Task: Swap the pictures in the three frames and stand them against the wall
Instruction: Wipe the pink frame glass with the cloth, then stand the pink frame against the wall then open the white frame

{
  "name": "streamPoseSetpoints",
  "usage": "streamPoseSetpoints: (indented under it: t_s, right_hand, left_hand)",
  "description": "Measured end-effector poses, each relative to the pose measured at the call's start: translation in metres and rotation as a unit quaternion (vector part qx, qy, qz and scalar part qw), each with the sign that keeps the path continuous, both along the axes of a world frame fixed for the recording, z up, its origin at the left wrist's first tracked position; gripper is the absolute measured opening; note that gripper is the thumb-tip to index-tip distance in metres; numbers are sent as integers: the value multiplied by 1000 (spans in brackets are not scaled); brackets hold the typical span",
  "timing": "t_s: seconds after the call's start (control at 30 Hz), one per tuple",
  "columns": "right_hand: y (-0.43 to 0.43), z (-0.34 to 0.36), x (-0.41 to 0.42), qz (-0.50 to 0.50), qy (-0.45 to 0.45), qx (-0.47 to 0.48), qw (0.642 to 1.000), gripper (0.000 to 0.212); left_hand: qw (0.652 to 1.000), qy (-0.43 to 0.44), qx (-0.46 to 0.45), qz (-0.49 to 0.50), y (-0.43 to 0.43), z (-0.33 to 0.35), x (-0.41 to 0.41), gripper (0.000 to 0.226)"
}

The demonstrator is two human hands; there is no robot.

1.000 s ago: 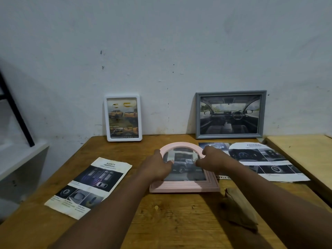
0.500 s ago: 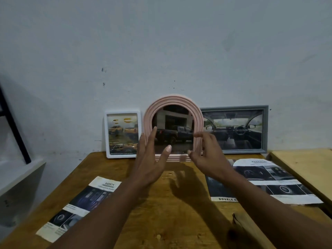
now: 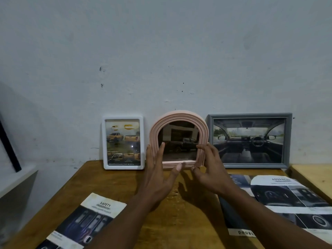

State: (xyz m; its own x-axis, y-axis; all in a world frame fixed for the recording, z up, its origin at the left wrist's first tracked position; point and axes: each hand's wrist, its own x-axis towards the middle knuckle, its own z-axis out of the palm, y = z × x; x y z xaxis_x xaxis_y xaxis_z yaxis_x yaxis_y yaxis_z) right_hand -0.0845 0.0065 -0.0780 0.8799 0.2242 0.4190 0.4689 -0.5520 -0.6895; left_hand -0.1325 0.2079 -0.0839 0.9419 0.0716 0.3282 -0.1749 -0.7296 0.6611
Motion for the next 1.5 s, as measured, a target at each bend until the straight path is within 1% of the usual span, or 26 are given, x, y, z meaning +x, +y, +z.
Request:
streamPoseSetpoints:
  t_s: [0.1,0.23,0.37,0.47,0.7,0.8,0.9,1.03,1.1,1.2,1.3,1.4,1.5]
  right_hand:
    - [5,-4,16,4,19,-10,1000,72]
    - [12,-8,29,-23,36,-44,998,68]
    - [18,-9,39,-58,42,-60,996,70]
    - [21,-8,42,-65,68,-78,992,73]
    - [22,1,36,-51,135,-134,981,84]
    - [21,10,29,-47,145,-142,978,81]
    - [26,22,18,-43,133,-150,979,77]
    - [46,45,-3,-34,95,-133,986,76]
    - [60,56,-12,-13,46,-109,993,75]
    - [84,71,-23,6,-44,-67,997,71]
    - [110,78,-27,13,-100,-40,994,69]
    - [135,71,-25,23,-90,-19,996,67]
    - [158,54,-17,38,-34,-11,999,67]
  left_hand:
    - [1000,8,10,3,6,-5,17,85]
    - [999,21,33,7,12,-13,36,85]
    - [999,30,36,4,12,-15,49,84]
    - [998,46,39,1,12,-17,55,80]
    - [993,104,52,-5,13,-15,49,73]
    - [991,121,59,-6,14,-8,38,73]
    - [990,129,62,0,19,2,28,73]
    - [989,112,92,4,38,21,18,77]
    - [991,84,100,16,54,29,12,78]
    - [993,16,107,37,82,39,4,76]
    - [991,-23,92,95,109,46,-4,72]
    - [990,-25,60,122,135,40,-5,72]
    - [989,6,34,142,154,27,0,75]
